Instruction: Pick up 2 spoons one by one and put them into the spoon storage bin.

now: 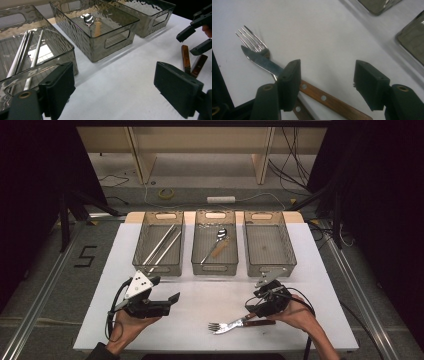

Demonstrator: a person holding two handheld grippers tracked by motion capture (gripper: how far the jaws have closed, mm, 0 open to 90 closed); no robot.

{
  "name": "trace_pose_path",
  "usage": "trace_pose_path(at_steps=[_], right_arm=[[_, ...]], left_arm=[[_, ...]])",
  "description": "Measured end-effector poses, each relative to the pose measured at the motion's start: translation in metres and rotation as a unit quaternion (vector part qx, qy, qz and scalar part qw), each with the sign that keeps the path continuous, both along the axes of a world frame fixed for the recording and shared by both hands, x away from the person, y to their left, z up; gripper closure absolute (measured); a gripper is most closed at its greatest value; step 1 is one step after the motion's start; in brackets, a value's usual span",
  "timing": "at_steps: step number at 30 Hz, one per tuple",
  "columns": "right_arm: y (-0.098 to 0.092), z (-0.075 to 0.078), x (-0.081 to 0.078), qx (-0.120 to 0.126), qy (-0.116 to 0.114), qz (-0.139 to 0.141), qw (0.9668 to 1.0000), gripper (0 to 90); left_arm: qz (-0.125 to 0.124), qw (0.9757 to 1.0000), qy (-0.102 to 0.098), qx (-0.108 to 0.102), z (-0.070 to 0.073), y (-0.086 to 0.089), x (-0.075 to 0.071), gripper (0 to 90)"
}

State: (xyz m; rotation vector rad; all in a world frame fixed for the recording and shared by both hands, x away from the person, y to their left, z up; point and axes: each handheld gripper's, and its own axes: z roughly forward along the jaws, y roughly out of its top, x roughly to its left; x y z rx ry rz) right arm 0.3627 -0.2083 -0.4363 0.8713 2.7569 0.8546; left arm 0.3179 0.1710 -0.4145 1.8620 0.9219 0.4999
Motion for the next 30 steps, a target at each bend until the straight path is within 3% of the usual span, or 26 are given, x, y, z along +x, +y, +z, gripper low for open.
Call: trace_pose_path(at_steps=[7, 14, 22, 30], right_arm=[[-0.002, 0.004, 0.002, -0.015, -0.009, 0.020, 0.9996, 31.5], [0.002, 0.000, 0.002, -0.049, -0.009, 0.045, 0.9977, 28.6], [0.003, -0.004, 0.003, -0.082, -0.007, 0.070, 0.9941, 28.7], [0.005, -0.010, 0.005, -0.126, -0.004, 0.087, 0.9882, 28.6]], left_arm=[[0.001, 1.0000, -0.006, -0.008, 0.001, 0.000, 0.000, 16.0], [-0.003, 0.9998, -0.005, -0.019, 0.002, 0.000, 0.000, 15.9], [-0.003, 0.9998, -0.005, -0.019, 0.002, 0.000, 0.000, 15.9], [-0.005, 0.9999, -0.004, -0.016, 0.001, 0.000, 0.001, 15.9]])
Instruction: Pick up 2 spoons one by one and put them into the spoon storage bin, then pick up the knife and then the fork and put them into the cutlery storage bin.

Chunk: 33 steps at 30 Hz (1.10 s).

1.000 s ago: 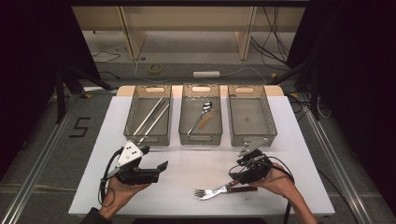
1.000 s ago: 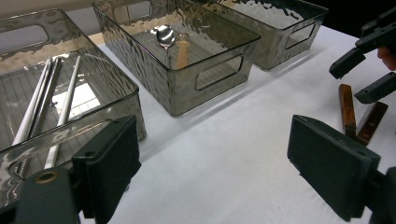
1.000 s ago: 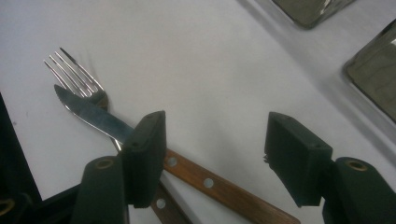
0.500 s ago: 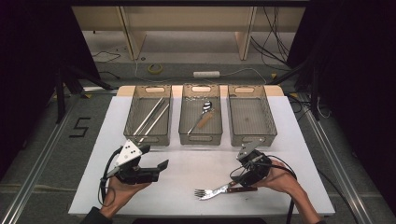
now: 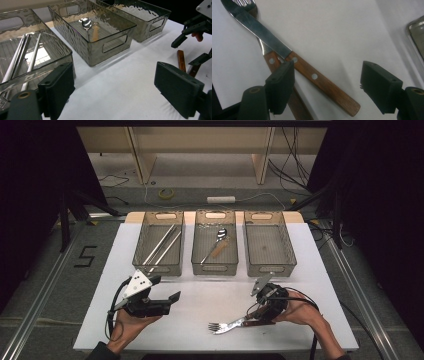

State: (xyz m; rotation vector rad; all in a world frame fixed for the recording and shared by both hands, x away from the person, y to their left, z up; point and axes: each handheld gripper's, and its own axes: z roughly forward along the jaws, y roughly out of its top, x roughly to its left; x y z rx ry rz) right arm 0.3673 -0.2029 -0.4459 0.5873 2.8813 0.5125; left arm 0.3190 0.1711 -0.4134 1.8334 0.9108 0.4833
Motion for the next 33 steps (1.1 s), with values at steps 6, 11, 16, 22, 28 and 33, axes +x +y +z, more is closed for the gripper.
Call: trace_pose_path(at_steps=[6, 11, 16, 22, 28, 33], right_arm=[[0.001, -0.005, 0.001, -0.020, 0.000, 0.006, 0.9998, 30.8], [0.004, -0.008, 0.001, -0.036, 0.000, 0.022, 0.9991, 34.4], [0.006, -0.009, 0.001, -0.036, 0.005, 0.028, 0.9990, 36.9], [0.008, -0.008, 0.001, -0.041, 0.012, 0.035, 0.9985, 40.9], [0.011, -0.010, 0.000, -0.059, 0.017, 0.047, 0.9970, 44.6], [0.014, -0.012, 0.000, -0.065, 0.020, 0.048, 0.9966, 47.8]], left_arm=[[-0.001, 1.0000, 0.002, 0.001, -0.001, -0.001, 0.000, 15.8], [0.000, 1.0000, 0.003, 0.001, -0.001, 0.000, 0.000, 15.8], [-0.002, 1.0000, 0.004, 0.002, -0.001, -0.001, 0.001, 15.8], [-0.005, 1.0000, 0.005, 0.007, -0.002, -0.003, 0.002, 15.8], [-0.008, 1.0000, 0.004, 0.003, -0.001, -0.002, 0.000, 15.9], [-0.008, 1.0000, 0.002, 0.005, -0.002, -0.001, 0.000, 15.8]])
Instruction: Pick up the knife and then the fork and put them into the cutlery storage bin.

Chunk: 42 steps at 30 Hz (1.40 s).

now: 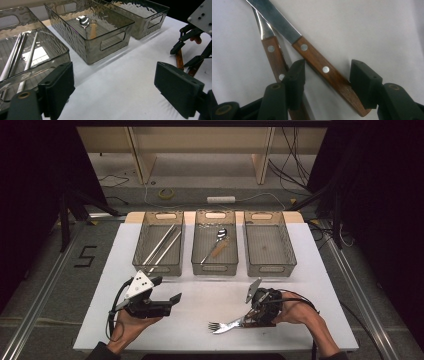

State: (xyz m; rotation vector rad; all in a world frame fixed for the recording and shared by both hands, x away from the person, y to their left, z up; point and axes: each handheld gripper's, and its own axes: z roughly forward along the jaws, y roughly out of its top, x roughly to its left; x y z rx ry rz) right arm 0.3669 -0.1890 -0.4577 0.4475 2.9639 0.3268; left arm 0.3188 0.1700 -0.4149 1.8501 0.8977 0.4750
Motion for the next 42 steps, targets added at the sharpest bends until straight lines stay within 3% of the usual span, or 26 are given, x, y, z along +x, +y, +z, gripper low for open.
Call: trace_pose_path(at_steps=[4, 19, 25, 31, 42], right_arm=[[0.003, 0.001, -0.001, -0.015, -0.008, 0.024, 0.9996, 50.9], [0.015, 0.003, -0.010, -0.058, -0.013, 0.060, 0.9964, 66.8], [0.016, 0.003, -0.011, -0.055, -0.011, 0.076, 0.9955, 76.1], [0.015, 0.003, -0.012, -0.056, -0.002, 0.078, 0.9954, 76.8], [0.011, 0.008, -0.010, -0.031, -0.020, 0.074, 0.9966, 77.4]], left_arm=[[-0.002, 1.0000, 0.000, 0.003, 0.000, -0.001, 0.000, 15.8], [-0.003, 1.0000, -0.002, 0.006, 0.000, -0.002, -0.002, 15.9], [-0.003, 1.0000, -0.001, 0.007, 0.000, -0.002, -0.002, 15.8], [-0.003, 1.0000, -0.002, 0.007, 0.000, -0.002, -0.002, 15.9], [-0.003, 1.0000, -0.003, 0.006, 0.000, -0.002, -0.001, 15.9]])
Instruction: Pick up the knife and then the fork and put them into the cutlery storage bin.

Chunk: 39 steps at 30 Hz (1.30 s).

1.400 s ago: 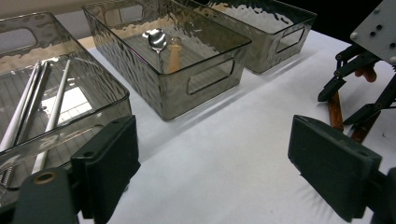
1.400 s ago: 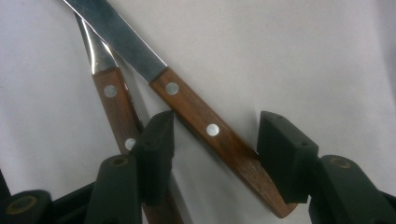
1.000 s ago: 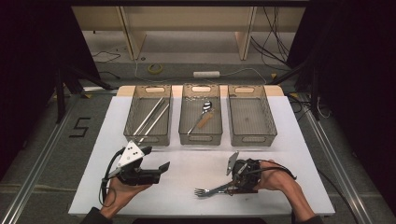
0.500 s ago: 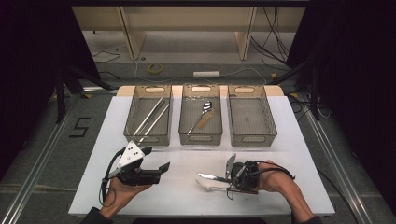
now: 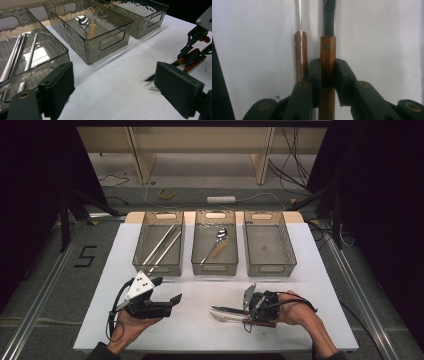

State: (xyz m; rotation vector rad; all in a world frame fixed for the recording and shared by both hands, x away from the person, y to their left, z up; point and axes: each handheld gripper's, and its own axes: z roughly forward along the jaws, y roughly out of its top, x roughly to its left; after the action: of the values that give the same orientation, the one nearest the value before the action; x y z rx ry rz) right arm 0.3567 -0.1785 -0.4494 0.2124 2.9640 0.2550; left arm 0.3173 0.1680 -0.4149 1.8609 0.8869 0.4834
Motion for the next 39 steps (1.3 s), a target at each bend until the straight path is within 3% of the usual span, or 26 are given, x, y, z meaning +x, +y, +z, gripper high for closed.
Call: trace_pose_path(at_steps=[7, 17, 26, 39], right_arm=[[-0.005, 0.007, 0.003, 0.018, -0.019, -0.022, 0.9994, 77.4], [-0.009, 0.019, 0.007, 0.056, -0.024, -0.064, 0.9961, 77.4], [-0.017, 0.033, 0.012, 0.116, -0.023, -0.133, 0.9840, 77.5], [-0.026, 0.045, 0.024, 0.158, -0.032, -0.166, 0.9729, 77.5]], left_arm=[[0.001, 1.0000, -0.001, 0.000, 0.000, 0.000, 0.000, 15.8], [0.001, 1.0000, -0.001, -0.005, 0.000, 0.001, 0.000, 15.8], [0.006, 0.9998, 0.003, -0.020, 0.000, 0.004, 0.000, 15.8], [0.009, 0.9986, 0.011, -0.051, 0.000, 0.009, 0.002, 15.6]])
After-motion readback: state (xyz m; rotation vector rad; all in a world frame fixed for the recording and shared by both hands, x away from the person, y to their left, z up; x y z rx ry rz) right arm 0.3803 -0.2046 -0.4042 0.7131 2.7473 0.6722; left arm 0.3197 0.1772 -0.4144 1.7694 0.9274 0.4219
